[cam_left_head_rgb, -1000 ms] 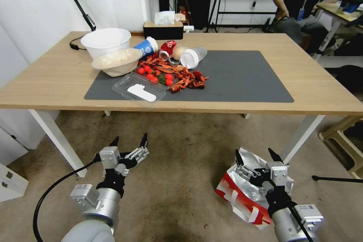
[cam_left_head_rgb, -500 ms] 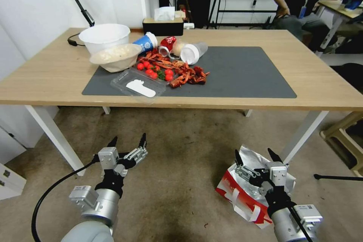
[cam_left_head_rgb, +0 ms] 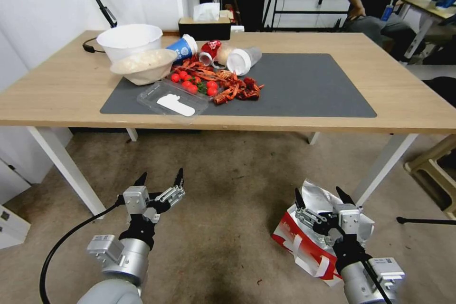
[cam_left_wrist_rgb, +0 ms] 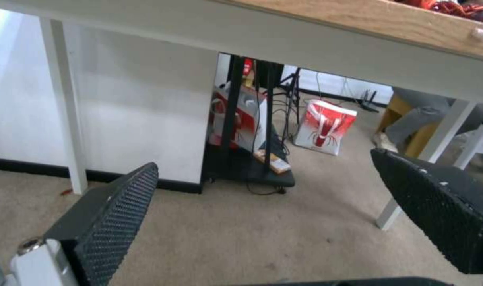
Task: Pick up the food delivery bag from the floor and place it on the table.
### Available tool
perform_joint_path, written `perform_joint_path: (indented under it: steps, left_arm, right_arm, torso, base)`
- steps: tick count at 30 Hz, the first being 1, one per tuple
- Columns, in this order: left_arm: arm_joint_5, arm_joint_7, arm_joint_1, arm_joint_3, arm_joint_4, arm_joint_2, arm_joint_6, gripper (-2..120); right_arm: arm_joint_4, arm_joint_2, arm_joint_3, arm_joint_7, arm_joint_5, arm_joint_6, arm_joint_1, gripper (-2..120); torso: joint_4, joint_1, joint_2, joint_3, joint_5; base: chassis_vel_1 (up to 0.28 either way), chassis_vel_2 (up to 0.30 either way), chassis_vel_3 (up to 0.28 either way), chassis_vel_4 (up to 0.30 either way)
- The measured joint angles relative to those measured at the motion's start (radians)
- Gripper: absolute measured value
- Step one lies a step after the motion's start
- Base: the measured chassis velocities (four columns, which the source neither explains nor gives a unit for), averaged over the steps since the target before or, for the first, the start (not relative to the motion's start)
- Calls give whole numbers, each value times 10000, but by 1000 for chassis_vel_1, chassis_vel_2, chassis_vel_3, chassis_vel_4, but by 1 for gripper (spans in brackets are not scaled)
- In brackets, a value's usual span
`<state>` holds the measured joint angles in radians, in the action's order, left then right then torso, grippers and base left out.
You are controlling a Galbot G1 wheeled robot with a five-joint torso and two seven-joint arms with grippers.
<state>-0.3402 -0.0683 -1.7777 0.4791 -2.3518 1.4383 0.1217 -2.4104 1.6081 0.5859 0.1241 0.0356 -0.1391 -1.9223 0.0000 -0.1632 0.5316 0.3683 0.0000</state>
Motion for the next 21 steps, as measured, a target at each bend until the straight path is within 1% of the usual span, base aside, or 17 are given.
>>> perform_joint_path:
  steps: [6, 10, 12, 14, 21]
  left_arm:
    - [4, 5, -14, 11, -131, 15, 9, 100]
    - [19, 5, -81, 42, -178, 40, -13, 100]
    - [24, 5, -86, 43, -177, 42, -21, 100]
    - [83, 6, -102, 68, -177, 46, -76, 100]
    - [175, 25, -134, 75, -150, 77, -137, 100]
  right_arm:
    - [-48, -35, 22, 0, -37, -3, -21, 100]
    - [-96, -144, 92, 18, -112, -29, -41, 100]
    - [-96, -148, 94, 26, -113, -25, -50, 100]
    - [-100, -160, 94, 87, -115, 61, -146, 100]
    - [-101, -183, 92, 151, -156, 215, -182, 100]
  torso:
    - [0, 66, -165, -98, 0]
    - [0, 150, -392, -242, 1]
    - [1, 159, -417, -258, 0]
    - [0, 219, -579, -360, 0]
    - [0, 303, -813, -509, 1]
  base:
    - [0, 0, 0, 0]
    - [0, 0, 0, 0]
    - [0, 0, 0, 0]
    - [0, 0, 0, 0]
    - [0, 0, 0, 0]
